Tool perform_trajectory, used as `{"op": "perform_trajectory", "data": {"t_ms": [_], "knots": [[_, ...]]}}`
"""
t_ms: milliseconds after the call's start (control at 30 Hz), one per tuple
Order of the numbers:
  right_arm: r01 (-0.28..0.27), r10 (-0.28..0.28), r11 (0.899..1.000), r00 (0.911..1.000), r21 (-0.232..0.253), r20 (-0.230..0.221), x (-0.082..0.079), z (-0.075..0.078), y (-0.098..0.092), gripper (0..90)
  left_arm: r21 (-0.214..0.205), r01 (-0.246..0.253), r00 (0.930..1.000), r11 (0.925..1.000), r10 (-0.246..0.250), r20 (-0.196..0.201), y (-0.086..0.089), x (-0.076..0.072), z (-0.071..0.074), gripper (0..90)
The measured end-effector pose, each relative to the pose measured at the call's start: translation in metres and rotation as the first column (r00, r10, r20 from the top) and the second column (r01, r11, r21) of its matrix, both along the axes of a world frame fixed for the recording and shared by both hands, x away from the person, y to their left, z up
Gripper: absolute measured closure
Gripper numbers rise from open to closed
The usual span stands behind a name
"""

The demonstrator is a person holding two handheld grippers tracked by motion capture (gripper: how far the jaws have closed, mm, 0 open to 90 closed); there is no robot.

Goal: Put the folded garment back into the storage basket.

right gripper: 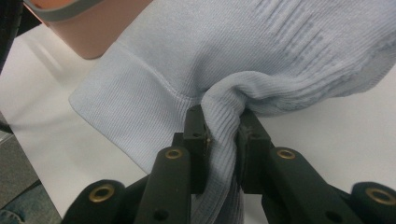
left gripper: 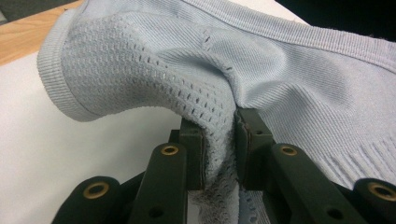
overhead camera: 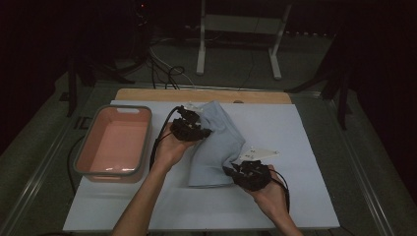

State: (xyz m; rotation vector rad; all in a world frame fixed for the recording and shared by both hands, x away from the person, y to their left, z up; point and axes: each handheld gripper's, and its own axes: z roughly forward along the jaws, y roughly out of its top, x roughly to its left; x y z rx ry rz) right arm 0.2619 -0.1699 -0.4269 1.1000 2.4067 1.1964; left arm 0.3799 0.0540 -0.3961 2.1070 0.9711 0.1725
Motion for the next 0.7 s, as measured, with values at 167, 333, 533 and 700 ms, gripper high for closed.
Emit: {"op": "perform_trajectory", "data": {"t_ms": [167,333,533,700], "knots": [[-0.004,0.004,1.0,1.0,0.006,0.004,0.003,0.003,0.007,77.3,0.012,-0.005,1.0,0.9999,0.005,0.007,0.005,0.001,0.005,76.5],[-0.004,0.004,1.0,0.9998,-0.004,0.02,0.005,0.007,0.013,77.3,0.03,-0.004,0.9999,0.9995,0.004,0.013,0.01,0.004,0.012,76.5],[-0.008,0.008,1.0,0.9995,0.003,0.029,0.009,0.01,0.021,77.3,0.039,-0.012,0.9996,0.9991,0.011,0.026,0.016,0.005,0.02,76.5],[-0.015,0.015,1.0,0.9992,0.005,0.036,0.012,0.014,0.028,77.4,0.031,-0.021,0.9993,0.9993,0.02,0.032,0.022,0.005,0.026,76.5]]}}
